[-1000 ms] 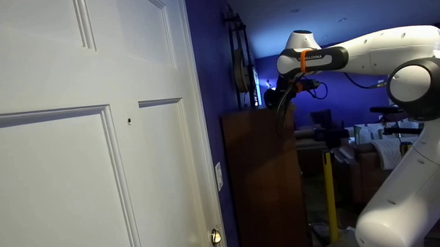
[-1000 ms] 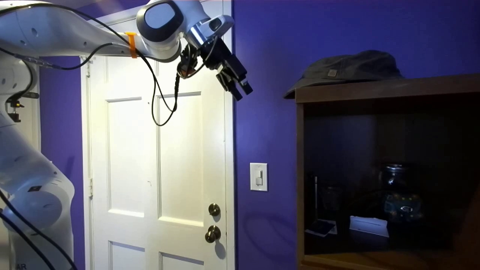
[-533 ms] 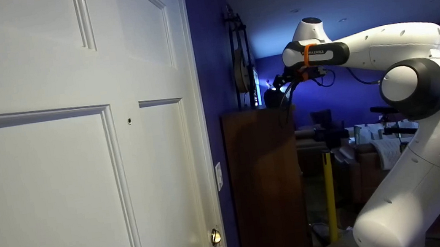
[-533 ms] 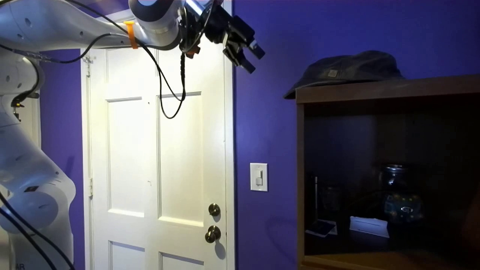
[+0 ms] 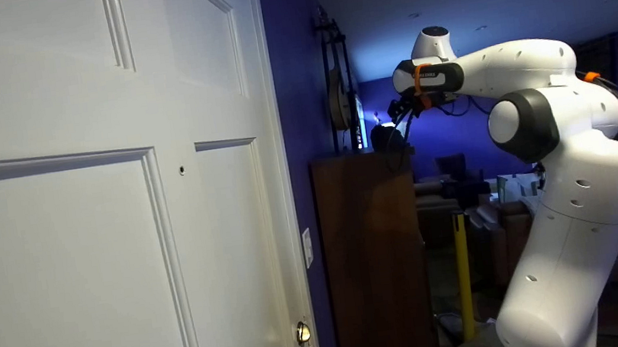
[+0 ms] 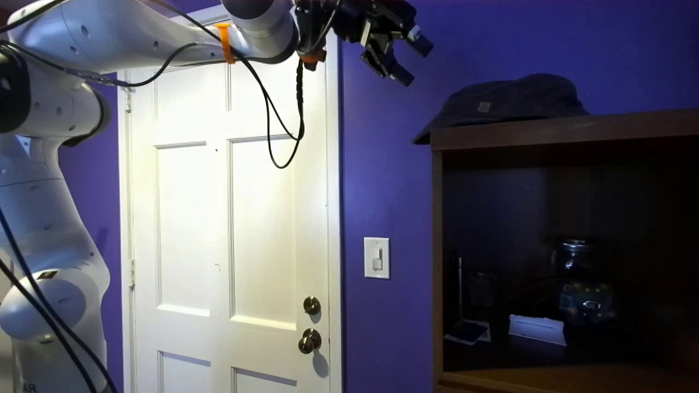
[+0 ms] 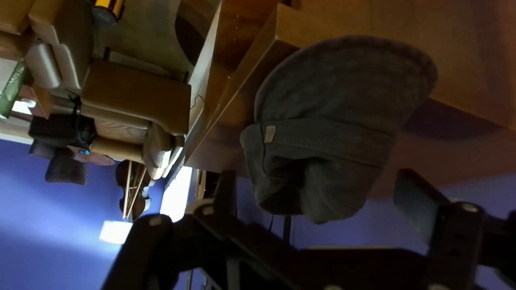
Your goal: Take the hat, then hang it on the door
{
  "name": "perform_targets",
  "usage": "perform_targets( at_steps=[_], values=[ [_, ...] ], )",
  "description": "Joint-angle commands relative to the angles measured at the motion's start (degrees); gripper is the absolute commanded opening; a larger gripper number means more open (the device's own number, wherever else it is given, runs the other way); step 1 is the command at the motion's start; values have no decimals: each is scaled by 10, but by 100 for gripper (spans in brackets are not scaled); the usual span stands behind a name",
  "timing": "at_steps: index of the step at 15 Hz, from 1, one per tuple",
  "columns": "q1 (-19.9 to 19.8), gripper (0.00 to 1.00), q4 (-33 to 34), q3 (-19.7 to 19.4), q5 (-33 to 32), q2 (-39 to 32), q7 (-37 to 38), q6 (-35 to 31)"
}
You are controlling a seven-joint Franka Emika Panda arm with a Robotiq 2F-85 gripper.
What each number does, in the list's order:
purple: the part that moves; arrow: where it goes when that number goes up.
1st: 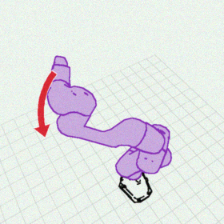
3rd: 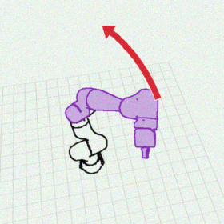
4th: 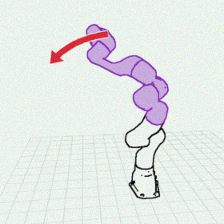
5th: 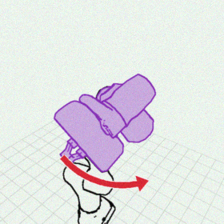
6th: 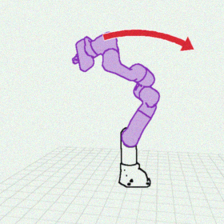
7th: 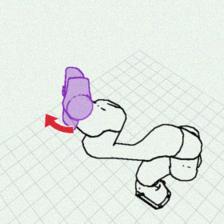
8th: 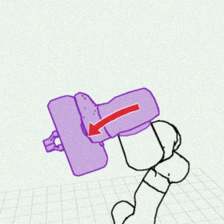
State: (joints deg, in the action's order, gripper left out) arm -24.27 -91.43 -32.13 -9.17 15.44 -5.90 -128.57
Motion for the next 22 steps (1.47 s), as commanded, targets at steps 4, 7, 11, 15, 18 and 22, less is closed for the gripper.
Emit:
perform_targets(
  at_steps=[4,7,11,15,18,22],
  values=[
    [35,100,135,-89,206,-107,-148,23],
    [24,100,114,-77,208,-96,-140,11],
    [17,100,148,-82,235,-130,-143,15],
    [14,100,151,-85,245,-131,-158,20],
    [5,100,170,-96,291,-151,-184,42],
    [-13,100,188,-102,375,-180,-254,76]
  ],
)
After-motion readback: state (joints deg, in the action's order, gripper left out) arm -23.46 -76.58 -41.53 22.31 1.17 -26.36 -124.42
